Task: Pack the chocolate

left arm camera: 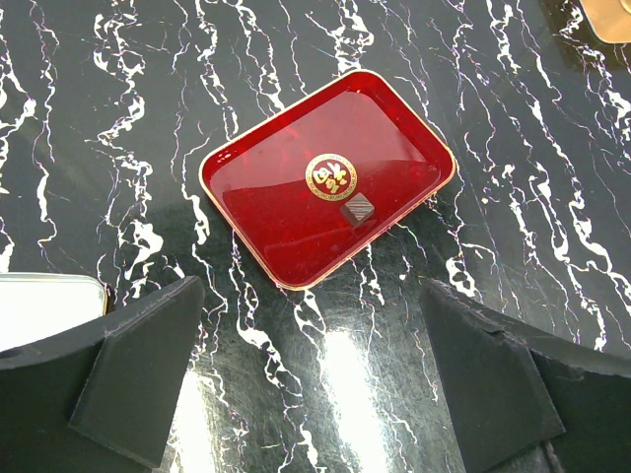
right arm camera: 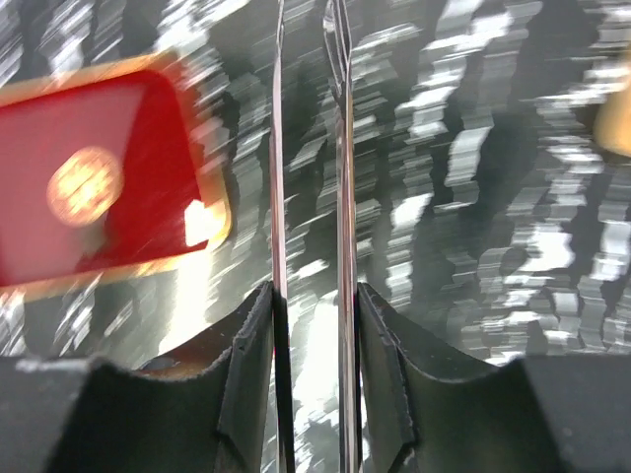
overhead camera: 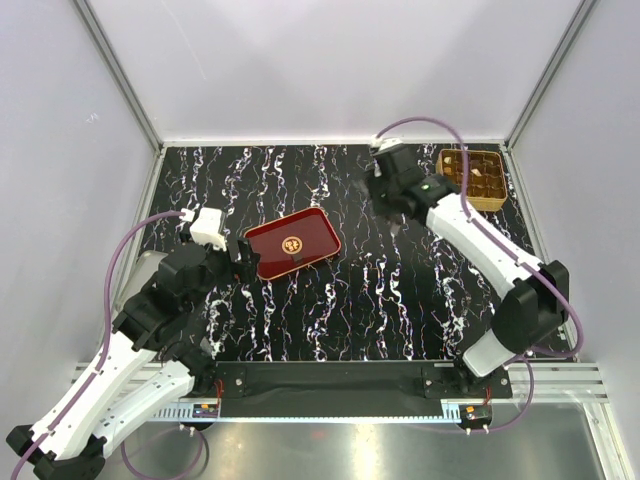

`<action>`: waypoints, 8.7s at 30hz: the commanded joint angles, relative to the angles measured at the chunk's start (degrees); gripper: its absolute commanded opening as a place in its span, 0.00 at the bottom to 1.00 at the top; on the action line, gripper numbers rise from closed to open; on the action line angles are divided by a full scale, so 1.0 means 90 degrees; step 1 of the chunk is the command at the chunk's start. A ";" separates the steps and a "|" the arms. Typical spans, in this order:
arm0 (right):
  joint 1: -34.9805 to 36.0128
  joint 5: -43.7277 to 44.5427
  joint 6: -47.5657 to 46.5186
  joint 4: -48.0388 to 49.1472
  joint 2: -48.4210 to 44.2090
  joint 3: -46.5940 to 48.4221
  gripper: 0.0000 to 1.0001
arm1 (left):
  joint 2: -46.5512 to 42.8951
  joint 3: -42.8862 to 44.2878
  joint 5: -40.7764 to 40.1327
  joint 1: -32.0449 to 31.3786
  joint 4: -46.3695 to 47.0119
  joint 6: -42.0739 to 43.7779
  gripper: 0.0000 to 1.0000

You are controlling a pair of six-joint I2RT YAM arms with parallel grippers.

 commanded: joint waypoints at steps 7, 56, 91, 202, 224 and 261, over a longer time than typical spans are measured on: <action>0.1792 -0.0166 0.0727 0.0001 -0.0017 -0.0135 0.45 | 0.0012 0.0028 -0.0108 0.0012 0.0240 0.0031 0.99; 0.3551 0.1299 0.0826 -0.0800 0.1508 0.0900 0.36 | -0.0027 0.0028 -0.0049 0.0012 0.0240 0.0022 0.99; -0.2503 0.0460 0.0396 -0.0683 0.0384 0.0549 0.34 | -0.0008 0.0018 -0.0059 0.0012 0.0230 0.0031 0.99; 0.1069 0.0118 0.1734 0.1298 0.0131 -0.3219 0.54 | 0.0070 0.0018 -0.0040 0.0012 0.0220 0.0022 0.99; 0.1676 0.0860 0.2525 0.0871 -0.0240 -0.2967 0.88 | 0.0237 0.0057 -0.0215 0.0012 0.0142 -0.0037 0.99; -0.2855 0.0137 -0.0297 -0.0664 0.3529 0.3049 0.43 | 0.0070 -0.0001 0.0156 0.0003 0.0220 0.0012 0.99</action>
